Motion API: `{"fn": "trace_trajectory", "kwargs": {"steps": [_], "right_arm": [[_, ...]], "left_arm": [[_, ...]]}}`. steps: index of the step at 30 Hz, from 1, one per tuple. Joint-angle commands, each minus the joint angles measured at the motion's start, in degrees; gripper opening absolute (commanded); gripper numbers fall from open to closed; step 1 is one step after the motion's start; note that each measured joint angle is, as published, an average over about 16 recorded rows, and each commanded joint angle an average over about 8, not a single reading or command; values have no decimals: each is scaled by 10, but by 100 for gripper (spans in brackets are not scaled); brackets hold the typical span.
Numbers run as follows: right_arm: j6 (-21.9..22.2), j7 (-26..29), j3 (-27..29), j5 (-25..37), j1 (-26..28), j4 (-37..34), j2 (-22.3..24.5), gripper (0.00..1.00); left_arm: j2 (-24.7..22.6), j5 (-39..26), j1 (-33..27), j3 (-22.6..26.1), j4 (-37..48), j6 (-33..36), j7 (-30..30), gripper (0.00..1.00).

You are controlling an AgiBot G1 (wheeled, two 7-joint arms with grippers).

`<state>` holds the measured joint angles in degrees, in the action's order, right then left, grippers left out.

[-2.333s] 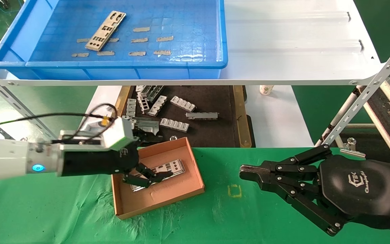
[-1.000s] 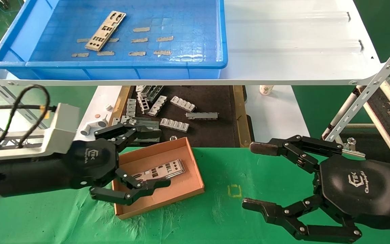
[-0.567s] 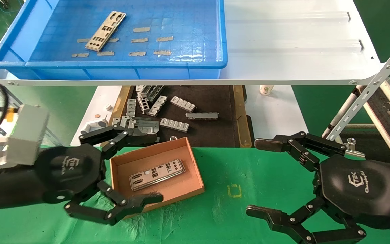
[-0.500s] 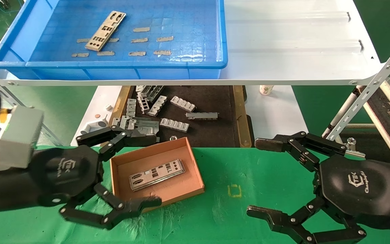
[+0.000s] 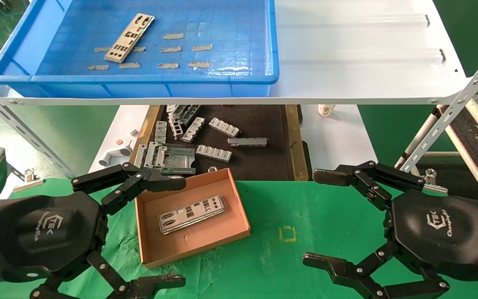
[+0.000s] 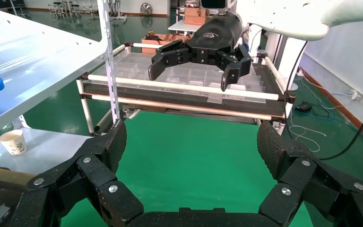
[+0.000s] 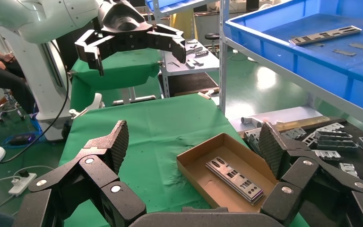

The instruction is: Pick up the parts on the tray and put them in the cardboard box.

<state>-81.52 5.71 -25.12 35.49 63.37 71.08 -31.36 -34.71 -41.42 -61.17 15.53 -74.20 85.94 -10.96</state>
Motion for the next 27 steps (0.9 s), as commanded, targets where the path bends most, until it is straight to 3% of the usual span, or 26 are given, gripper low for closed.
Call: {"fn": "trace_trajectory", "kwargs": {"steps": [1, 27], "right_arm": [[0, 0, 0, 0, 0, 0, 0, 100], [0, 0, 0, 0, 0, 0, 0, 100]], "left_arm": [[2, 3, 2, -3, -4, 1, -1, 100], [-3, -4, -3, 4, 6, -2, 2, 100]]}}
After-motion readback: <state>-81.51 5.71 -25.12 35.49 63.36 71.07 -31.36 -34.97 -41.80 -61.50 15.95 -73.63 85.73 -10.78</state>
